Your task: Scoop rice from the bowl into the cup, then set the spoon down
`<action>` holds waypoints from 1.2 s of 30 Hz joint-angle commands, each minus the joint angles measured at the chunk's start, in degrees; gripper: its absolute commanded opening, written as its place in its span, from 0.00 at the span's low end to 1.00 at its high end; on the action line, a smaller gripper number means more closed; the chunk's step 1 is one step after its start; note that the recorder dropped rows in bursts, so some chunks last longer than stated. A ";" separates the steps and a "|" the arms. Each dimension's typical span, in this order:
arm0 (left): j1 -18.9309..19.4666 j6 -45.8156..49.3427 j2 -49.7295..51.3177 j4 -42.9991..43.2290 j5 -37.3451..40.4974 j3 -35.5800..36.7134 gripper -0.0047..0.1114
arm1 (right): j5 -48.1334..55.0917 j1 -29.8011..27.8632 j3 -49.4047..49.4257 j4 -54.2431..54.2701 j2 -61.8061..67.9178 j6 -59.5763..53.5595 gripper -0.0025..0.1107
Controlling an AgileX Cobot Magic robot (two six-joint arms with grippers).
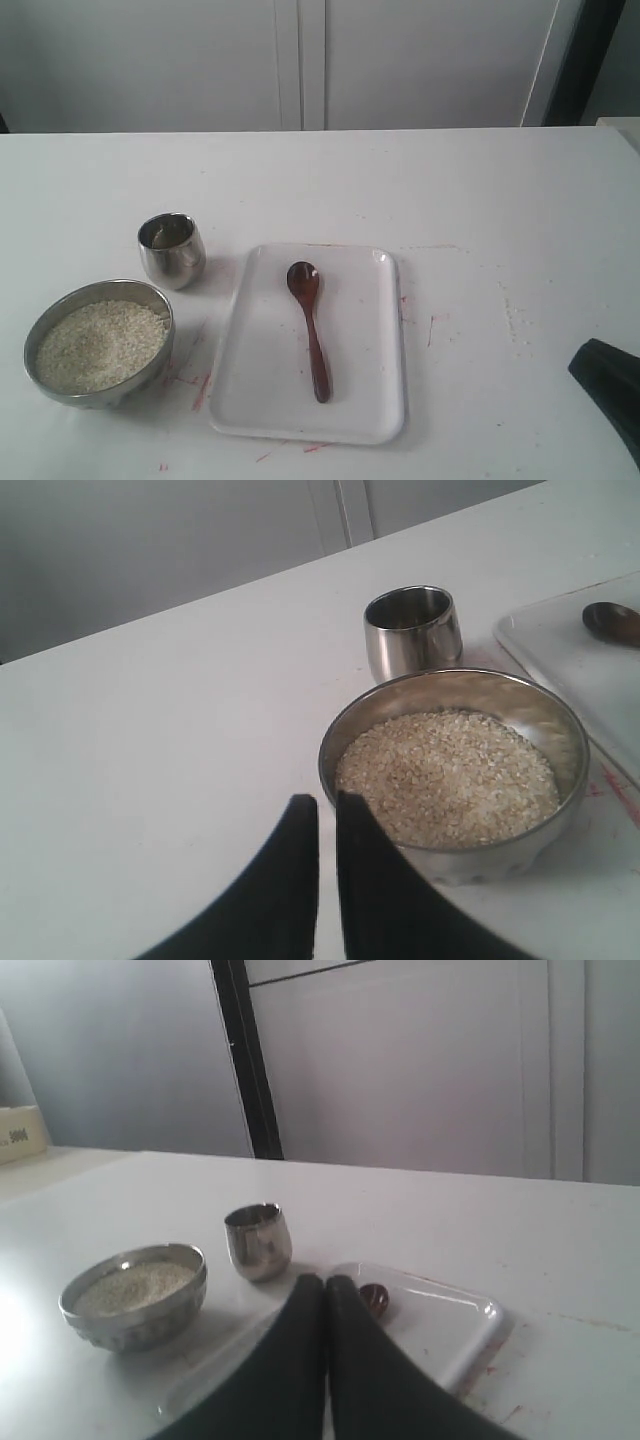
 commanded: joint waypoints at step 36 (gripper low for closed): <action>0.09 -0.27 0.04 -0.48 -0.27 -0.18 0.16 | 7.10 -0.61 0.27 -0.09 -1.64 0.43 0.02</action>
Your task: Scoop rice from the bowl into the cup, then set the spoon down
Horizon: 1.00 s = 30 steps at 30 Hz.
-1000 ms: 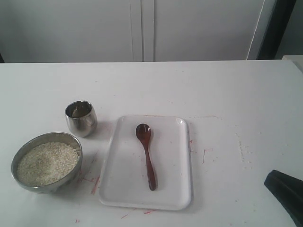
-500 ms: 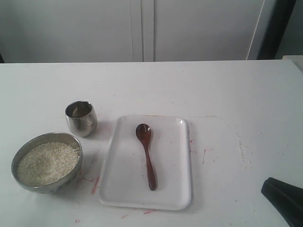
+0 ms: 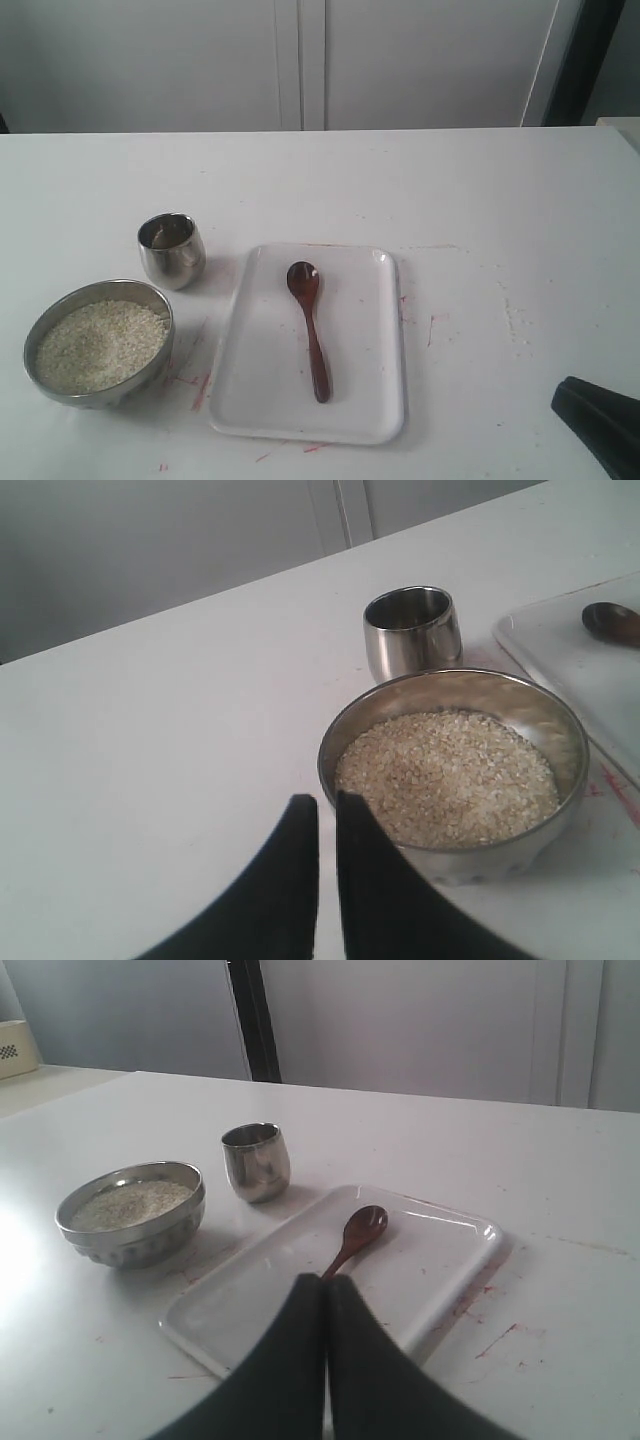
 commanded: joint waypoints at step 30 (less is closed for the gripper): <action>0.09 -0.27 0.04 -0.48 -0.27 -0.18 0.16 | -0.50 -32.15 0.27 0.05 -5.67 0.21 0.02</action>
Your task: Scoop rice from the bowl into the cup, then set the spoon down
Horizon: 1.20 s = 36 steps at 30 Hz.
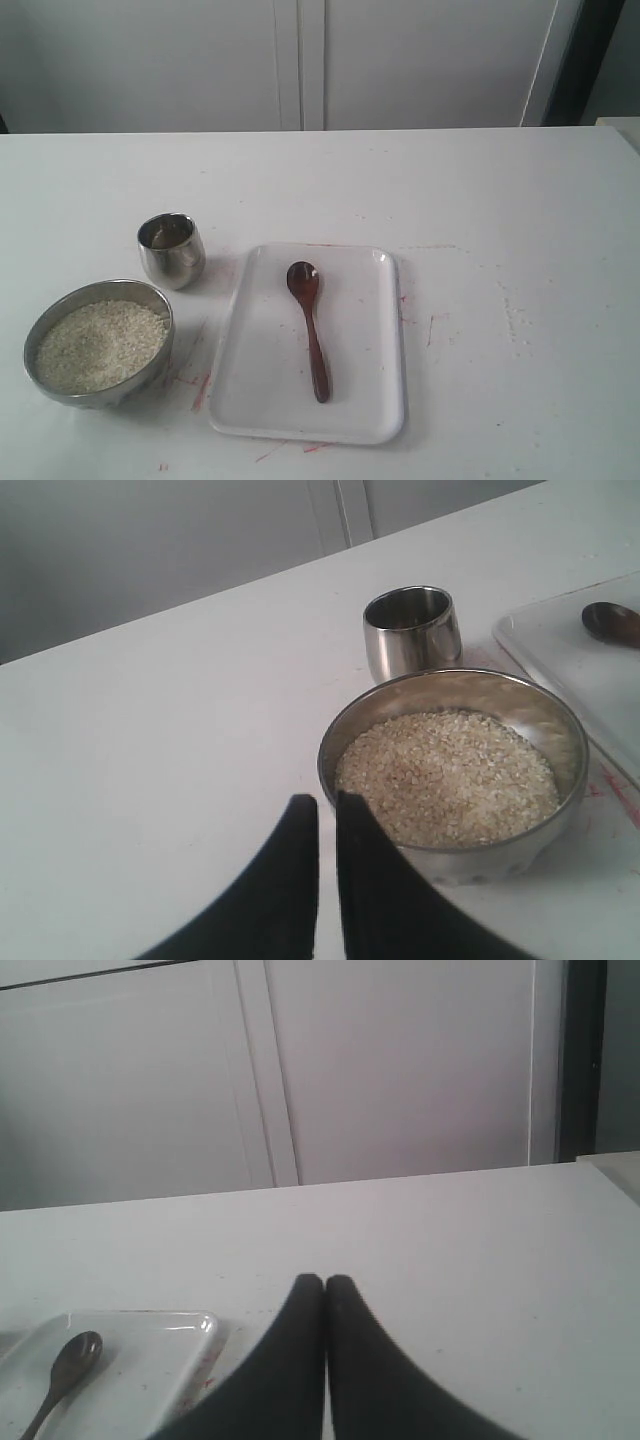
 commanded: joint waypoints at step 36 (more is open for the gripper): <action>0.09 -0.27 0.04 -0.37 -0.27 -0.18 0.16 | 13.71 -7.62 0.27 -0.29 -0.39 -15.34 0.02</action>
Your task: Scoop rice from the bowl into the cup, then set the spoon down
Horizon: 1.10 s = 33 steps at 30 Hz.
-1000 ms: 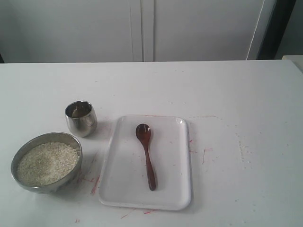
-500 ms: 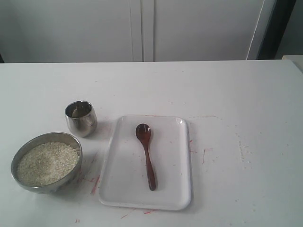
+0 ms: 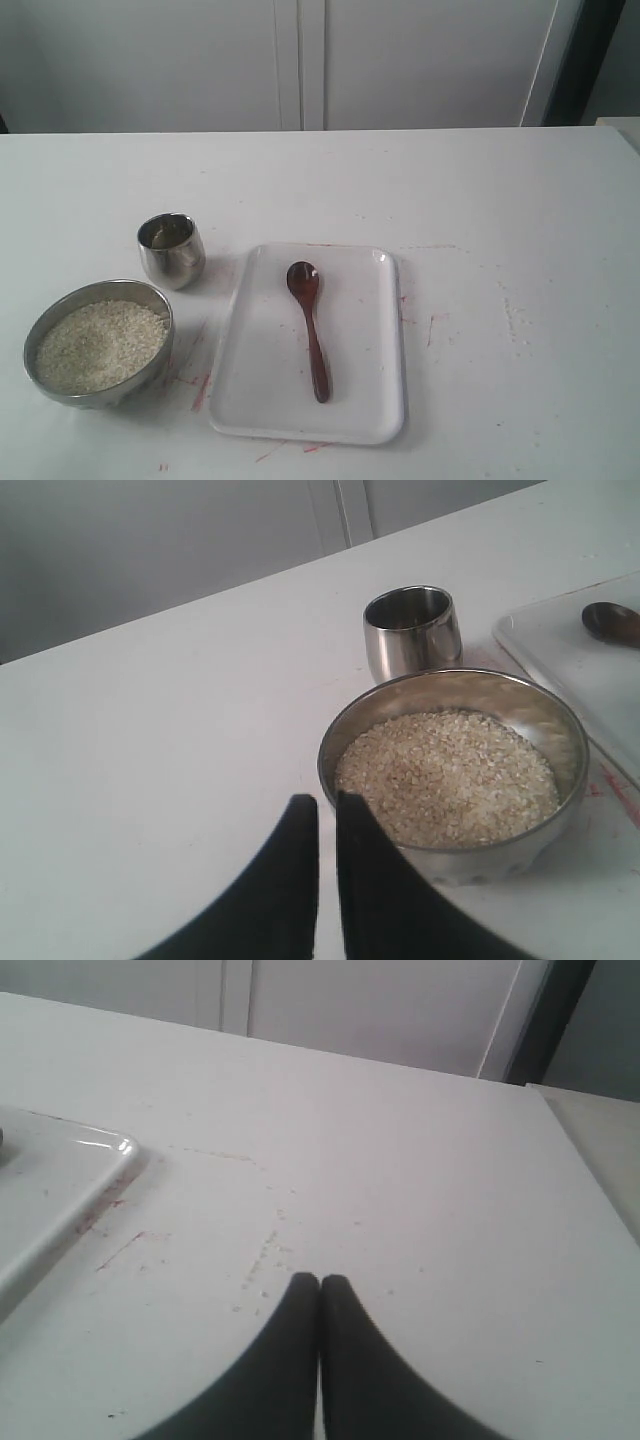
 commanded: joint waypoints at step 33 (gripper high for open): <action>0.09 -0.27 0.04 -0.37 -0.27 -0.18 0.16 | 0.47 0.02 0.27 0.18 -0.39 4.78 0.02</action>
